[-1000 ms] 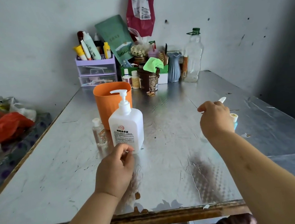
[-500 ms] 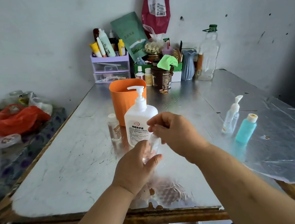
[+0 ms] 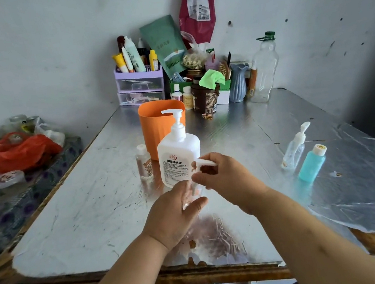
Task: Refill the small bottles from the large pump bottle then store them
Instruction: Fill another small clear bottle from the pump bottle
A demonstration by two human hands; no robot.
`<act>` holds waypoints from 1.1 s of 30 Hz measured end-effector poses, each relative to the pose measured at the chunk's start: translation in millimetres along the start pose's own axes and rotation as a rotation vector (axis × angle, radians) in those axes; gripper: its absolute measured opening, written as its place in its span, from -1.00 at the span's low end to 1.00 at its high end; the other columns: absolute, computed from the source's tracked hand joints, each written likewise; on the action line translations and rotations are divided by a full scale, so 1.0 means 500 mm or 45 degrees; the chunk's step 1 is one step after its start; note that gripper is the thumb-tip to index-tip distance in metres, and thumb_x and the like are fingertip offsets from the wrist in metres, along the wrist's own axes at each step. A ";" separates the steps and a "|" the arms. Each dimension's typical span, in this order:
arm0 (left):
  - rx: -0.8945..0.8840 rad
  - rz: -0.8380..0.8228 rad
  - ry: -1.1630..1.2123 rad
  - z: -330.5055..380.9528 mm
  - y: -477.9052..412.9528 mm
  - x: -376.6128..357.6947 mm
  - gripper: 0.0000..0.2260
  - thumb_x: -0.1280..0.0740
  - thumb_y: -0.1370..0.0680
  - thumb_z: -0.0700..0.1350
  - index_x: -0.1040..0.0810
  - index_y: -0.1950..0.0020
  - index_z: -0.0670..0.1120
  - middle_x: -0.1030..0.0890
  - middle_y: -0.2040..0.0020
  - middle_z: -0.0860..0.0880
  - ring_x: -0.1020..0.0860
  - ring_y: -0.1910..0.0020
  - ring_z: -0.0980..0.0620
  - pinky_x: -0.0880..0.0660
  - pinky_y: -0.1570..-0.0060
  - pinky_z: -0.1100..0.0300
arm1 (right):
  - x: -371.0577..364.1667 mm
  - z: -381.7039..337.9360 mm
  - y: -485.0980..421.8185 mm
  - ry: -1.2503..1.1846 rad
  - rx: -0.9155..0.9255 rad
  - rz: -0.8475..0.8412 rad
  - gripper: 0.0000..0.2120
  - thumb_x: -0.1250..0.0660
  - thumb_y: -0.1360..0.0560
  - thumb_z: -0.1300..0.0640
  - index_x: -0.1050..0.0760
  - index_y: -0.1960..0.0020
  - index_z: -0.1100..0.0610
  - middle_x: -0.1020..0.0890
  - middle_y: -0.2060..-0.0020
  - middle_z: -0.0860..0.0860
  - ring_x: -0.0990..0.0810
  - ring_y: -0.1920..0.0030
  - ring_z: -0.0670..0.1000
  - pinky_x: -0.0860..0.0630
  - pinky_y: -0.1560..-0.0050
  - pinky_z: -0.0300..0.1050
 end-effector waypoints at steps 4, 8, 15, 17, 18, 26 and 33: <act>-0.018 -0.025 -0.021 0.008 0.001 -0.003 -0.54 -0.22 -0.53 0.28 -0.35 -0.38 0.14 -0.59 -0.25 0.10 -0.59 -0.14 0.06 -0.55 -0.06 0.13 | -0.001 0.019 0.000 -0.195 -0.034 0.040 -0.48 -0.55 -0.34 0.08 -0.41 -0.22 -0.02 -0.59 0.11 -0.07 -0.59 0.14 -0.12 -0.48 0.15 -0.33; -0.025 -0.034 -0.010 0.014 0.003 -0.005 -0.42 -0.11 -0.46 0.44 -0.34 -0.34 0.12 -0.61 -0.20 0.09 -0.60 -0.09 0.05 -0.56 -0.01 0.13 | -0.012 0.022 -0.006 -0.338 0.001 -0.046 -0.39 -0.52 -0.37 0.18 -0.36 -0.34 0.00 -0.64 0.09 -0.06 -0.62 0.07 -0.09 -0.52 -0.01 -0.20; -0.076 -0.005 -0.070 0.020 0.006 -0.003 -0.43 -0.06 -0.43 0.45 -0.31 -0.30 0.15 -0.62 -0.17 0.08 -0.62 -0.04 0.03 -0.59 0.00 0.02 | -0.022 0.050 0.005 -0.360 0.012 -0.128 -0.19 -0.56 -0.22 -0.19 -0.34 -0.38 -0.04 -0.59 -0.11 0.00 -0.60 -0.12 -0.04 -0.53 -0.19 -0.06; -0.075 -0.018 -0.083 0.021 0.007 -0.005 -0.38 -0.04 -0.43 0.47 -0.32 -0.31 0.10 -0.62 -0.18 0.07 -0.62 -0.04 0.01 -0.58 0.00 0.05 | 0.004 0.055 0.023 -0.385 0.018 -0.005 -0.28 -0.47 -0.28 -0.28 -0.37 -0.33 -0.02 -0.59 -0.09 -0.06 -0.58 -0.11 -0.10 -0.53 -0.13 -0.13; -0.076 -0.035 -0.091 0.023 0.004 -0.010 -0.35 -0.03 -0.42 0.49 -0.34 -0.30 0.08 -0.62 -0.15 0.08 -0.62 -0.02 0.01 -0.57 0.00 0.05 | 0.026 0.061 0.033 -0.415 0.021 0.104 -0.38 -0.41 -0.32 -0.28 -0.42 -0.27 0.00 -0.60 -0.05 -0.08 -0.59 -0.06 -0.13 -0.54 -0.08 -0.15; 0.006 -0.049 0.244 0.072 -0.027 -0.066 -0.47 -0.23 -0.39 0.43 -0.44 -0.21 0.13 -0.67 -0.11 0.14 -0.64 -0.06 0.12 -0.55 -0.10 0.01 | 0.261 0.189 0.134 -0.289 -0.184 1.184 -0.75 -0.43 -0.43 0.08 -0.41 -0.02 0.06 -0.53 0.05 0.01 -0.53 0.03 0.05 -0.50 0.01 -0.16; -0.029 -0.068 0.357 0.153 -0.050 -0.130 -0.46 -0.24 -0.39 0.39 -0.45 -0.17 0.04 -0.67 -0.01 0.10 -0.66 0.07 0.08 -0.57 -0.01 -0.05 | 0.376 0.282 0.143 -0.225 -0.403 1.214 -0.17 -0.53 -0.34 0.00 -0.18 -0.47 0.10 -0.30 -0.40 0.05 -0.33 -0.39 0.08 -0.32 -0.40 0.06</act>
Point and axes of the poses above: each hand's wrist, its own y-axis away from the middle knuckle, its own x-axis out of the back of the hand, z = x × y, the point moved 9 cm from there along -y, towards the middle knuckle
